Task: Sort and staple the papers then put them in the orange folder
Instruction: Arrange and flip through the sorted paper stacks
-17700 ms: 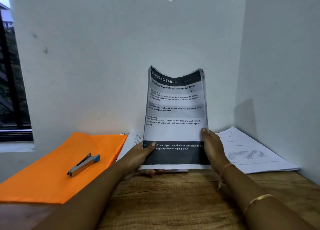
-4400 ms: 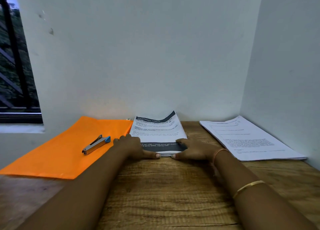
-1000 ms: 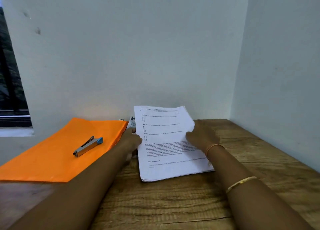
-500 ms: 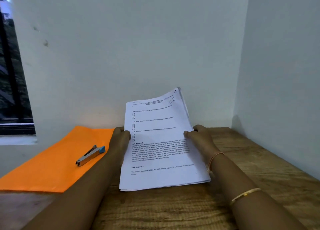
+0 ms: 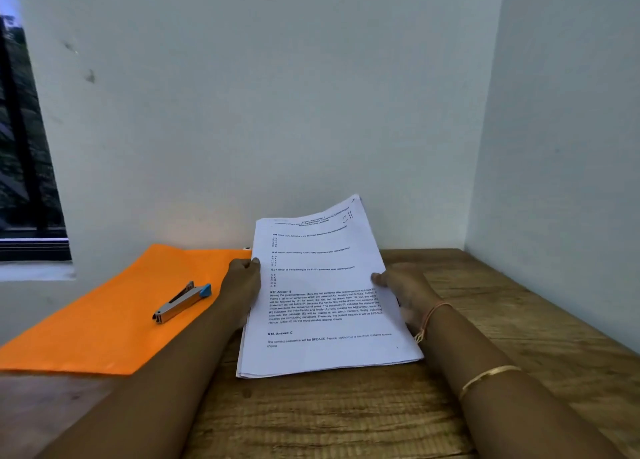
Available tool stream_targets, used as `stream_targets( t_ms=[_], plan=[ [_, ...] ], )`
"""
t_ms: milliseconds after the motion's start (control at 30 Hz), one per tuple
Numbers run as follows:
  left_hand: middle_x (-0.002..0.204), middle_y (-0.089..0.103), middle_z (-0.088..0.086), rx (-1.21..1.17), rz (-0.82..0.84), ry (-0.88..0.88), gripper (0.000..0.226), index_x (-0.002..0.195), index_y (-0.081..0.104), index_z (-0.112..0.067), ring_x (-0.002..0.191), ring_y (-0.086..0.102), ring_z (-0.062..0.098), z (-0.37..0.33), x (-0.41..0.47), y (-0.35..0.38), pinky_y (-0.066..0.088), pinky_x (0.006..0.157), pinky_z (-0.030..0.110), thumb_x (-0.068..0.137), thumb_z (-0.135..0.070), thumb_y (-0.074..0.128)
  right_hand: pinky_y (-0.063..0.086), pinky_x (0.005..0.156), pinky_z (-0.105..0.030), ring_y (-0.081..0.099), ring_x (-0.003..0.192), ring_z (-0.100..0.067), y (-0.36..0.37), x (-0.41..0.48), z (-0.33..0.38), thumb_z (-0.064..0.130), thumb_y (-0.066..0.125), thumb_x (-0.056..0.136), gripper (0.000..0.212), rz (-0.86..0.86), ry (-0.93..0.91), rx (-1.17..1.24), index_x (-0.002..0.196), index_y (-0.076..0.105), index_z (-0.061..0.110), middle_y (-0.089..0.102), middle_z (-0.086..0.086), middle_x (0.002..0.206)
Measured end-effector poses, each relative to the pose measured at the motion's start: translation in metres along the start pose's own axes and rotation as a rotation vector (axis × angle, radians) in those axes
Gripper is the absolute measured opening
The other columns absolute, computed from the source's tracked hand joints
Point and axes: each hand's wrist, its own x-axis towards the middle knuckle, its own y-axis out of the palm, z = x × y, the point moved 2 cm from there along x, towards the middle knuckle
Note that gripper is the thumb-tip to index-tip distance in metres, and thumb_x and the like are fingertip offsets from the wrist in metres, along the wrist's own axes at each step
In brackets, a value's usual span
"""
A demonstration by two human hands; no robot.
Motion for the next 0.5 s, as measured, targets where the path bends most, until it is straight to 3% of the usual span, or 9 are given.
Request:
stream_targets(
  t_ms=[100, 133, 200, 267, 367, 500],
  plan=[
    [0.113, 0.06, 0.014, 0.016, -0.02, 0.02, 0.033, 0.122, 0.048, -0.006, 0.095, 0.059, 0.029, -0.001, -0.002, 0.0, 0.051, 0.076, 0.04, 0.1, -0.028, 0.039, 0.039, 0.069, -0.031, 0.05, 0.082, -0.023, -0.003, 0.005, 0.0, -0.004, 0.055, 0.087, 0.024, -0.032, -0.033, -0.059, 0.103, 0.055, -0.021, 0.057, -0.03, 0.119],
    [0.114, 0.059, 0.014, 0.017, -0.027, 0.025, 0.032, 0.123, 0.046, -0.006, 0.094, 0.058, 0.029, -0.002, -0.003, 0.0, 0.049, 0.074, 0.038, 0.1, -0.027, 0.04, 0.036, 0.064, -0.028, 0.047, 0.079, -0.021, -0.004, 0.005, 0.001, -0.005, 0.055, 0.087, 0.024, -0.046, -0.057, -0.095, 0.103, 0.055, -0.022, 0.061, -0.029, 0.114],
    [0.116, 0.056, 0.015, 0.02, -0.046, 0.059, 0.031, 0.125, 0.044, -0.005, 0.094, 0.055, 0.027, -0.004, -0.004, 0.002, 0.046, 0.077, 0.037, 0.1, -0.023, 0.042, 0.028, 0.054, -0.025, 0.041, 0.069, -0.018, -0.004, 0.002, 0.003, -0.005, 0.052, 0.085, 0.008, -0.064, -0.109, -0.206, 0.081, 0.055, -0.011, 0.061, -0.018, 0.086],
    [0.115, 0.055, 0.013, 0.034, -0.066, 0.1, 0.031, 0.126, 0.043, -0.004, 0.093, 0.052, 0.025, -0.007, -0.007, 0.004, 0.043, 0.077, 0.035, 0.1, -0.02, 0.042, 0.026, 0.046, -0.023, 0.036, 0.059, -0.014, -0.003, 0.001, 0.004, -0.005, 0.047, 0.084, 0.014, -0.074, -0.172, -0.277, 0.074, 0.049, 0.004, 0.046, -0.009, 0.071],
    [0.115, 0.054, 0.014, 0.058, -0.085, 0.122, 0.031, 0.127, 0.042, -0.003, 0.091, 0.051, 0.023, -0.009, -0.011, 0.005, 0.041, 0.075, 0.033, 0.1, -0.019, 0.042, 0.031, 0.05, -0.02, 0.043, 0.063, -0.008, -0.003, -0.004, 0.004, -0.001, 0.047, 0.086, 0.013, -0.091, -0.213, -0.265, 0.082, 0.05, 0.011, 0.049, 0.002, 0.073],
    [0.117, 0.055, 0.015, 0.091, -0.065, 0.114, 0.029, 0.124, 0.043, -0.004, 0.087, 0.052, 0.021, -0.008, -0.012, 0.006, 0.041, 0.061, 0.029, 0.099, -0.019, 0.043, 0.029, 0.051, -0.024, 0.042, 0.064, -0.013, -0.007, -0.004, 0.005, 0.005, 0.052, 0.086, 0.024, -0.144, -0.213, -0.304, 0.068, 0.041, 0.014, 0.045, 0.001, 0.069]
  ],
)
